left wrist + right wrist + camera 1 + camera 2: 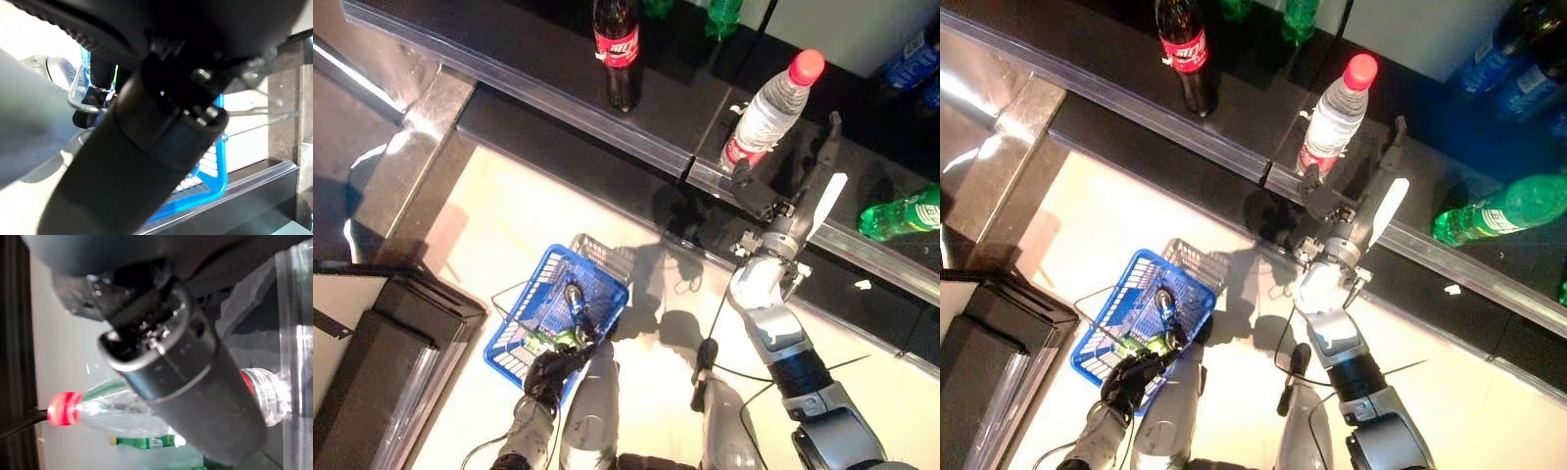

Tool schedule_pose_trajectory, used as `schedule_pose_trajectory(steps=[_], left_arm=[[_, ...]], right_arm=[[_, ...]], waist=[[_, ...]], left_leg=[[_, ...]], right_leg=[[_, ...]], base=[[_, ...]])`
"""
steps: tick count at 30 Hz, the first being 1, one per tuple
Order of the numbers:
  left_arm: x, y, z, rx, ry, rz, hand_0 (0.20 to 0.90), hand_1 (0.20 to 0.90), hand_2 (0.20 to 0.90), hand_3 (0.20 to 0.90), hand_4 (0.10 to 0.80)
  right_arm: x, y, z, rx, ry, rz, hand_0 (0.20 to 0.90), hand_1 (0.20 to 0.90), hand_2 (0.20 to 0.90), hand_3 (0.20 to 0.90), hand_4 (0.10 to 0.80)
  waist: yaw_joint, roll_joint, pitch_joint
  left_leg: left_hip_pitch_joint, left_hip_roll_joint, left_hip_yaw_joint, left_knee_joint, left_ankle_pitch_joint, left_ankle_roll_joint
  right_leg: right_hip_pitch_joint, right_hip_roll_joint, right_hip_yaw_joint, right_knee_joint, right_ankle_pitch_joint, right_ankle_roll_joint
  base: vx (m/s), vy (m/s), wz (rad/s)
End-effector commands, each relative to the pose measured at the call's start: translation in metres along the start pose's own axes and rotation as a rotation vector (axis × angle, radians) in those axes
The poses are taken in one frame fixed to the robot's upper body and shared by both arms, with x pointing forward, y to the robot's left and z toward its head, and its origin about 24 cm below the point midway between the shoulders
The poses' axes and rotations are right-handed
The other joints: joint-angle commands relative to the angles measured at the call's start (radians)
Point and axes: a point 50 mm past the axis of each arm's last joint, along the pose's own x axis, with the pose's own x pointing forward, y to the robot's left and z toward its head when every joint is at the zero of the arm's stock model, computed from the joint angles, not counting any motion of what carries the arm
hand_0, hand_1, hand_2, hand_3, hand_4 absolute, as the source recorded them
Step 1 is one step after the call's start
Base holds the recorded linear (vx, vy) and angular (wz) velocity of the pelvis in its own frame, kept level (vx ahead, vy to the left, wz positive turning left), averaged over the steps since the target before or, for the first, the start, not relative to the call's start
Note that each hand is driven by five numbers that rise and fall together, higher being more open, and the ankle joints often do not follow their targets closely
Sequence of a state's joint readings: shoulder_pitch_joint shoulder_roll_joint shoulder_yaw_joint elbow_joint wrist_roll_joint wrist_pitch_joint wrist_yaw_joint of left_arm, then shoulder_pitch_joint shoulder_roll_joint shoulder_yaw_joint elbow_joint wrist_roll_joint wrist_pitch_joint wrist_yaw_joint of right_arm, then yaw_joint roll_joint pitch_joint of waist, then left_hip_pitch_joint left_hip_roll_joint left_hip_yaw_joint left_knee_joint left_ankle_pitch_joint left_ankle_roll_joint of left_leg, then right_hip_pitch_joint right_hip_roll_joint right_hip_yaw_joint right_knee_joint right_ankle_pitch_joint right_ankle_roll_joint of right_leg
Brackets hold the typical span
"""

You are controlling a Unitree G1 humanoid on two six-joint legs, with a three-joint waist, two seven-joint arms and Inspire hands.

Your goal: Pick up the drink and place into the basket.

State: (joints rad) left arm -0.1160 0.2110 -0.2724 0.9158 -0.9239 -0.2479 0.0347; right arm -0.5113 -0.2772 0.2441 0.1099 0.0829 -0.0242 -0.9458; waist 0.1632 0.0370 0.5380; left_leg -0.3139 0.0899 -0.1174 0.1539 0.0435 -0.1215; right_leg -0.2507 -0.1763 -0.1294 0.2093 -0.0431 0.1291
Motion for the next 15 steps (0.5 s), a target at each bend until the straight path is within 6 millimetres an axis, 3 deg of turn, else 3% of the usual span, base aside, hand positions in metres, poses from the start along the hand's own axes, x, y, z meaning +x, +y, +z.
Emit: schedule_pose_trajectory(steps=[1,8,15], left_arm=[[-0.011,-0.013,0.008,-0.008,-0.129,-0.111,0.300,0.300,0.300,0.200,0.100],[-0.008,-0.017,0.014,-0.016,-0.149,-0.119,0.300,0.300,0.300,0.200,0.100],[-0.005,-0.026,0.022,-0.025,-0.172,-0.131,0.300,0.300,0.300,0.200,0.100]], right_arm=[[0.023,-0.007,0.051,0.153,-0.182,-0.076,0.900,0.900,0.900,0.900,0.800],[0.032,-0.005,0.050,0.141,-0.159,-0.098,0.900,0.900,0.900,0.900,0.800],[0.053,-0.007,0.062,0.160,-0.181,-0.143,0.900,0.900,0.900,0.900,0.800]], waist=[[-0.001,-0.013,-0.018],[0.003,-0.018,-0.018],[0.011,-0.017,-0.018]], left_leg=[[-0.033,0.005,-0.095,0.034,0.016,0.060],[-0.079,-0.004,-0.092,0.042,0.017,0.068],[-0.111,-0.018,-0.086,0.047,0.019,0.075]], right_leg=[[0.009,-0.063,0.027,0.022,0.053,-0.032],[-0.037,-0.056,0.028,0.026,0.062,-0.038],[-0.072,-0.051,0.026,0.035,0.066,-0.041]], base=[[0.000,0.000,0.00],[0.000,0.000,0.00],[0.000,0.000,0.00]])
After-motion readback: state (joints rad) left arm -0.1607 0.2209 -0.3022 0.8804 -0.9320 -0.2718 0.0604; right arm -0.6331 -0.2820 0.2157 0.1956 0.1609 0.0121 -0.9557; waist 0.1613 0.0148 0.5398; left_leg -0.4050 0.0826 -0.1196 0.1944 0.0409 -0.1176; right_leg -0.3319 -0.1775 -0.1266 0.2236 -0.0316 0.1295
